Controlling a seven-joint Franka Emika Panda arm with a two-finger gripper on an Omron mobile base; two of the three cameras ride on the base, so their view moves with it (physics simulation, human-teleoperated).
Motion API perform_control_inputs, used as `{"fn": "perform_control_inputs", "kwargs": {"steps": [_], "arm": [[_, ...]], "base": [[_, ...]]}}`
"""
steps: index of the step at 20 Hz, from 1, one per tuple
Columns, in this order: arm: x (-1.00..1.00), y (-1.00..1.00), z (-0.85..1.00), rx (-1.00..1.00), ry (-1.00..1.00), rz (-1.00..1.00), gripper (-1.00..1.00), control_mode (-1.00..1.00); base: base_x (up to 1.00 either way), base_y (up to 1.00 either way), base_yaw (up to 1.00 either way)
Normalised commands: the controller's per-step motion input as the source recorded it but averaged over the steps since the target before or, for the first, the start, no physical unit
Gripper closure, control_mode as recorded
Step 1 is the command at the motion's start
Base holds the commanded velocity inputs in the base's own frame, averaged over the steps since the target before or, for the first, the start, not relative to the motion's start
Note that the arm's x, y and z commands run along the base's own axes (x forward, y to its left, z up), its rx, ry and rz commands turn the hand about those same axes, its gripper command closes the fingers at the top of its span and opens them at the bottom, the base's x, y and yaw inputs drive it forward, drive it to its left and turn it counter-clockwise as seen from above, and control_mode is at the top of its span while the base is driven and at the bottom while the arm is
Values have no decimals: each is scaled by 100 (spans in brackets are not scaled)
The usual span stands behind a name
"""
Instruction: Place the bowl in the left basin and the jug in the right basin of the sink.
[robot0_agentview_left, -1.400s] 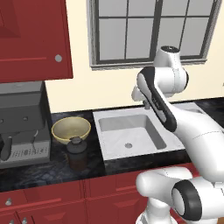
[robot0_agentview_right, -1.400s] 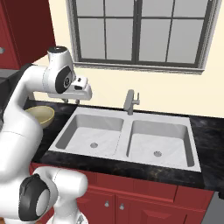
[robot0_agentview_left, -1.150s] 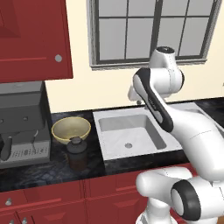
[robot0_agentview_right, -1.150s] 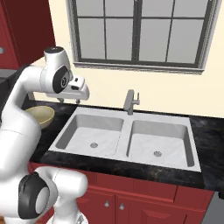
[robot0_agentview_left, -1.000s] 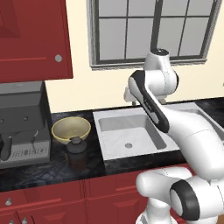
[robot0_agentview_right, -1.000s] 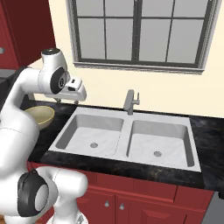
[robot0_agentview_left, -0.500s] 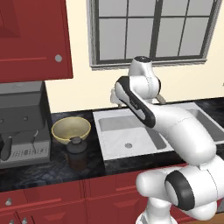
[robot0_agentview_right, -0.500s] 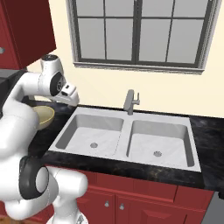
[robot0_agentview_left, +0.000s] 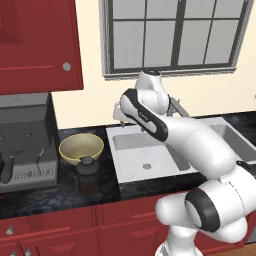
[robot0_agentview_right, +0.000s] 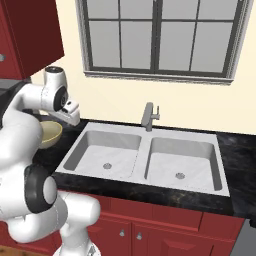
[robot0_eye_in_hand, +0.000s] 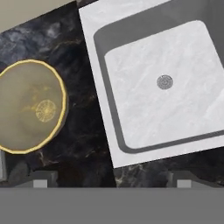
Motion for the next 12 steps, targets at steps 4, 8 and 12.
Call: {"fn": "perform_control_inputs", "kwargs": {"steps": [4, 8, 12], "arm": [[17, 18, -32, 25, 5, 2, -100, -100], [9, 22, -37, 19, 8, 3, -100, -100], [1, 23, -20, 4, 11, 6, -100, -100]], "base": [[0, 0, 0], [0, 0, 0], [0, 0, 0]]}}
